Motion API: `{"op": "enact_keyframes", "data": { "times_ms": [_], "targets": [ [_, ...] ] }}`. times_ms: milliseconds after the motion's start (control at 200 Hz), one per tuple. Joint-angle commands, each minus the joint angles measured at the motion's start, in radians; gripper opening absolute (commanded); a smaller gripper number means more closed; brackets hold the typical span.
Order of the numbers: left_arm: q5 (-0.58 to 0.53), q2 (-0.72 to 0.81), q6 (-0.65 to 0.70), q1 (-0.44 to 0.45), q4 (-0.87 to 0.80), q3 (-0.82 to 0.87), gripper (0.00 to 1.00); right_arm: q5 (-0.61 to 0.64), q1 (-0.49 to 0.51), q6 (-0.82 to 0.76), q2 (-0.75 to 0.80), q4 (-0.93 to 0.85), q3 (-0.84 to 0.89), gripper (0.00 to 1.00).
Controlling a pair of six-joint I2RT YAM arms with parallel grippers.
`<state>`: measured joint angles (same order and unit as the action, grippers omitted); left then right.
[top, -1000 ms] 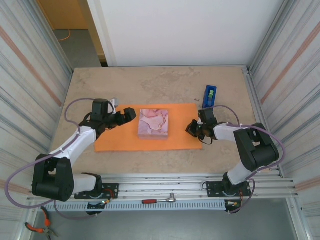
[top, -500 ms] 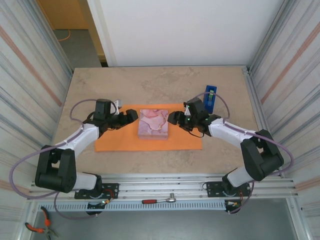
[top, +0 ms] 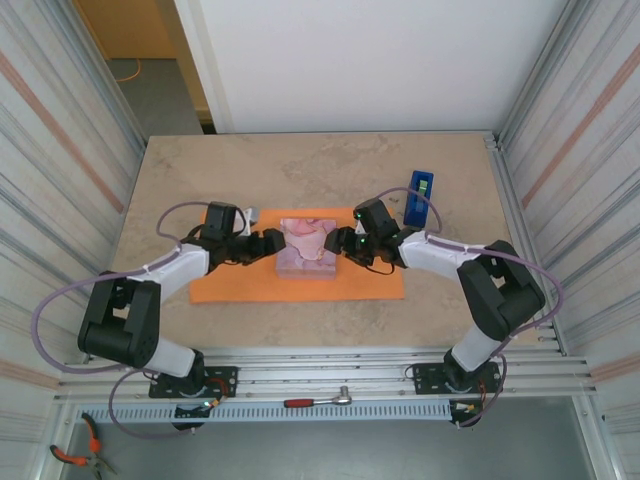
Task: Wrap the gift box in paper
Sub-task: Rotate the gift box with the wrapping paper.
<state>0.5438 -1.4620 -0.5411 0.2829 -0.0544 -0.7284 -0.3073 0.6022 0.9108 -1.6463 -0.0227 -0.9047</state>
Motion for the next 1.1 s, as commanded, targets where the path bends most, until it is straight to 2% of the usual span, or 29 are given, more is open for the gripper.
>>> {"op": "enact_keyframes", "data": {
  "times_ms": [0,180,376,1097],
  "targets": [
    [0.044,-0.025,0.029,0.014,0.015,-0.019,0.7,0.002,0.006,0.02,-0.023,0.023,-0.033,0.55],
    [0.068,-0.051,0.028,0.027,0.033,-0.029,0.62,-0.012,0.005,0.029,-0.047,0.038,-0.055,0.43],
    [0.074,-0.051,0.032,0.026,0.026,-0.045,0.58,-0.019,0.005,0.03,-0.061,0.041,-0.079,0.34],
    [0.061,-0.046,0.053,0.023,0.0,-0.06,0.57,-0.022,0.001,0.039,-0.093,0.053,-0.088,0.31]
  ]
}}
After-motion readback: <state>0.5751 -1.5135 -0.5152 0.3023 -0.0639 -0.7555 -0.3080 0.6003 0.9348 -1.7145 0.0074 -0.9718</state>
